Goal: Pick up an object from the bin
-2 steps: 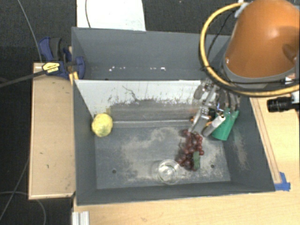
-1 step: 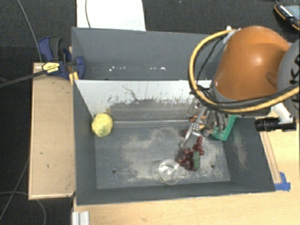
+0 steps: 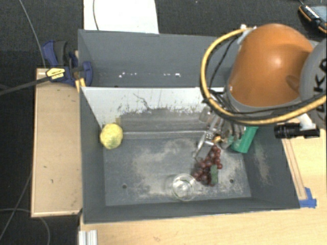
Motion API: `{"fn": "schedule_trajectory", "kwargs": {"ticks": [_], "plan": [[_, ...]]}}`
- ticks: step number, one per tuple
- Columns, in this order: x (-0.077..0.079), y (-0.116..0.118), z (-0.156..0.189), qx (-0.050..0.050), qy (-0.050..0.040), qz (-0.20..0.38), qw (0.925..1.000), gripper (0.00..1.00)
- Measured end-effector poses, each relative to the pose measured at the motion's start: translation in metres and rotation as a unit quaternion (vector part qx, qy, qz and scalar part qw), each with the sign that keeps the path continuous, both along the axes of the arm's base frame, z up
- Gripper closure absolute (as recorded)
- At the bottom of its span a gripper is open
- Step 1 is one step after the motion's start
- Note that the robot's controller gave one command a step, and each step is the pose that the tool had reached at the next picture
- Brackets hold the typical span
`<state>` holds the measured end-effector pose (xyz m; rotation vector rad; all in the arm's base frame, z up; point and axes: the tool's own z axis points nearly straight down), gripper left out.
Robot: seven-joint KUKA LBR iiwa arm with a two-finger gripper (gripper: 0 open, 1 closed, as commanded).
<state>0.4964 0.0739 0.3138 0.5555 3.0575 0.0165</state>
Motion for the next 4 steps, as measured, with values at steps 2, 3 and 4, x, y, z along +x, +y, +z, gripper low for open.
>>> {"fn": "schedule_trajectory", "kwargs": {"ticks": [2,3,4], "plan": [[0.062,-0.043,-0.036,-0.001,0.0053,0.029,0.9996,0.00],[0.019,-0.060,0.033,-0.003,0.0031,0.078,0.9969,0.00],[0.016,-0.051,-0.082,-0.001,0.0072,0.069,0.9976,0.00]]}}
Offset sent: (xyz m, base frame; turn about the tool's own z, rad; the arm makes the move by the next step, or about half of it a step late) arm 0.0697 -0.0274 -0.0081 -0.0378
